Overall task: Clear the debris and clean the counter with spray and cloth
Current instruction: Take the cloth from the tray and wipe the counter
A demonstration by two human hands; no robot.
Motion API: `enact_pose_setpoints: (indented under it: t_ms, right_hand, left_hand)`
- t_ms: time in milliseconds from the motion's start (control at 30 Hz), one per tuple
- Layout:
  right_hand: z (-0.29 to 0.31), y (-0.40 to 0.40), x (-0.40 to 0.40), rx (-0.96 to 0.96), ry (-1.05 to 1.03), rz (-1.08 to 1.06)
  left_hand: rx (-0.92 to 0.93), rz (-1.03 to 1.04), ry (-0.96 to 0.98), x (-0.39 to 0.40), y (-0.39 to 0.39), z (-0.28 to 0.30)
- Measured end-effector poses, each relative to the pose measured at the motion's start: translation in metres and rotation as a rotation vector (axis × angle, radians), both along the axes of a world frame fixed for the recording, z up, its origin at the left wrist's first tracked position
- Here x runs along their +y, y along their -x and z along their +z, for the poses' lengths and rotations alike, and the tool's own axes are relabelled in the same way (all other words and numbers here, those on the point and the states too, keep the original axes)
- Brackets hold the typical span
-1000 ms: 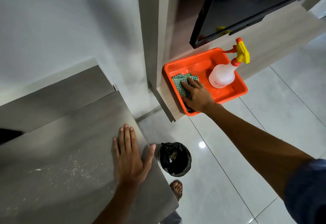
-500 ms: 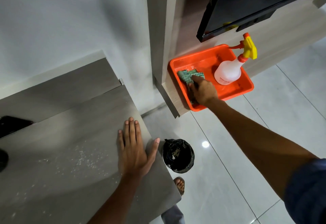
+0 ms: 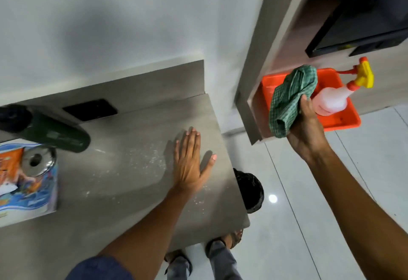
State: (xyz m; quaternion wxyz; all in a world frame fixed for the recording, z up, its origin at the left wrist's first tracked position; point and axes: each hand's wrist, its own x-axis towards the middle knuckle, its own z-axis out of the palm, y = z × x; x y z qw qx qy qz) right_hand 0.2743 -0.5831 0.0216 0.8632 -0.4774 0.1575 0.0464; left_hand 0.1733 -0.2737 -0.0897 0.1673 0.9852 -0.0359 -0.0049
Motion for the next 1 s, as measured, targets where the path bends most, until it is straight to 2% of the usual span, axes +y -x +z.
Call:
enact_pose_setpoints:
  t_ms: [267, 433, 600, 667, 733, 800, 867, 1000]
  right_hand:
    - [-0.010, 0.050, 0.126, 0.154, 0.172, 0.231]
    - [-0.015, 0.076, 0.185, 0.200, 0.392, 0.346]
    - [-0.026, 0.096, 0.233, 0.217, 0.754, 0.381]
    - [-0.034, 0.105, 0.247, 0.220, 0.992, 0.392]
    - [-0.044, 0.119, 0.260, 0.224, 1.297, 0.493]
    - [-0.055, 0.136, 0.275, 0.173, 1.505, 0.599]
    - [-0.070, 0.150, 0.286, 0.003, 1.651, 0.620]
    - [-0.102, 0.146, 0.283, -0.302, 1.661, 0.646]
  left_hand:
    - [0.081, 0.175, -0.026, 0.130, 0.052, 0.016]
    - [0.084, 0.267, -0.002, 0.192, 0.097, 0.022]
    - [0.087, 0.372, 0.012, 0.239, 0.137, 0.020]
    - [0.082, 0.391, -0.009, 0.255, 0.152, 0.018]
    - [0.073, 0.421, 0.005, 0.271, 0.167, 0.014]
    - [0.053, 0.449, 0.040, 0.286, 0.180, 0.008]
    - [0.050, 0.457, 0.081, 0.302, 0.194, 0.001]
    - [-0.015, 0.405, 0.038, 0.324, 0.217, -0.015]
